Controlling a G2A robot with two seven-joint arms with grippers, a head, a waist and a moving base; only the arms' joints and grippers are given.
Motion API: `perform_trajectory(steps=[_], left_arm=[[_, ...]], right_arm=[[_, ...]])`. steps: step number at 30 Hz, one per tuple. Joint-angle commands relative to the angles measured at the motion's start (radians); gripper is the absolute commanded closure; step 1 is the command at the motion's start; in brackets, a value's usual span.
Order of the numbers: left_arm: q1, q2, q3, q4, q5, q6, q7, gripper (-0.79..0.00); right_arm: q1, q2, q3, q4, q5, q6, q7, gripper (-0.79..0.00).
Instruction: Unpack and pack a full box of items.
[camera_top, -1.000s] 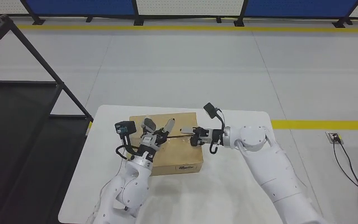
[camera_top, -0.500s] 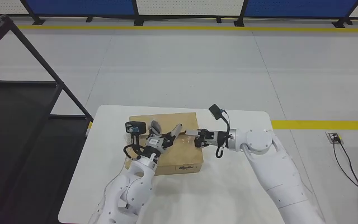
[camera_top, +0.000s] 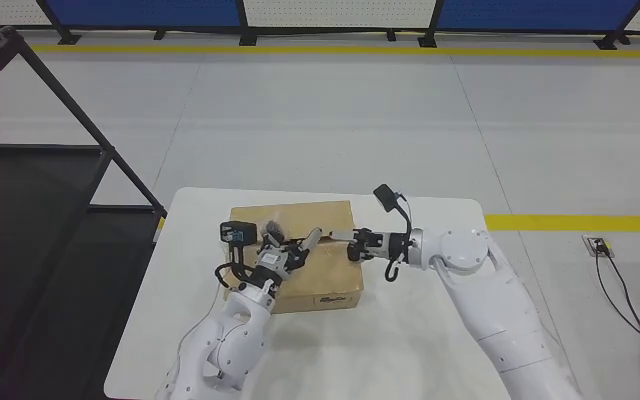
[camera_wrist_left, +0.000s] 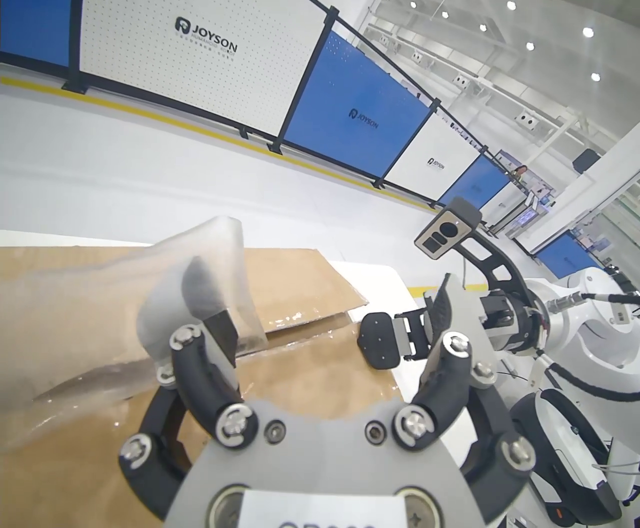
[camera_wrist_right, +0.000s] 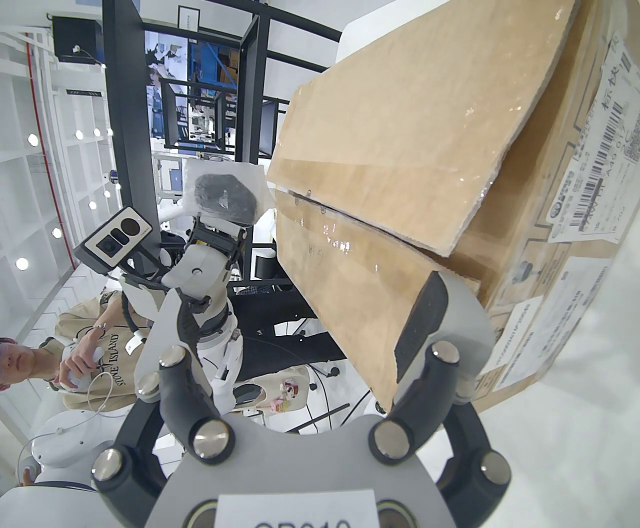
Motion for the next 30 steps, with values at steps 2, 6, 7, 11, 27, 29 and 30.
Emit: perform_trajectory(steps=[2, 6, 7, 11, 27, 29, 30], left_arm=[[0.021, 0.003, -0.015, -0.012, -0.007, -0.003, -0.029, -0.785], [0.040, 0.008, -0.033, -0.024, -0.008, -0.006, -0.086, -0.785], [0.042, 0.008, -0.034, -0.023, -0.010, -0.004, -0.099, -0.785], [0.043, 0.008, -0.039, -0.026, -0.028, -0.002, -0.137, -0.785], [0.188, 0.018, -0.156, -0.198, -0.148, -0.041, -0.036, -0.785], [0.221, 0.018, -0.210, -0.217, -0.208, -0.029, 0.017, -0.785], [0.234, 0.018, -0.232, -0.224, -0.234, -0.027, 0.036, -0.785]], right_arm=[[0.003, 0.000, -0.008, -0.005, 0.003, 0.007, -0.002, -0.785], [0.007, 0.001, -0.016, -0.011, 0.006, 0.010, -0.006, -0.785], [0.010, 0.001, -0.019, -0.012, 0.008, 0.012, -0.006, -0.785], [0.014, 0.001, -0.026, -0.011, 0.012, 0.012, -0.010, -0.785], [0.006, 0.007, -0.040, -0.053, 0.021, -0.044, -0.046, -0.785], [0.003, 0.009, -0.041, -0.069, 0.010, -0.063, -0.053, -0.785], [0.000, 0.009, -0.042, -0.077, 0.007, -0.070, -0.057, -0.785]])
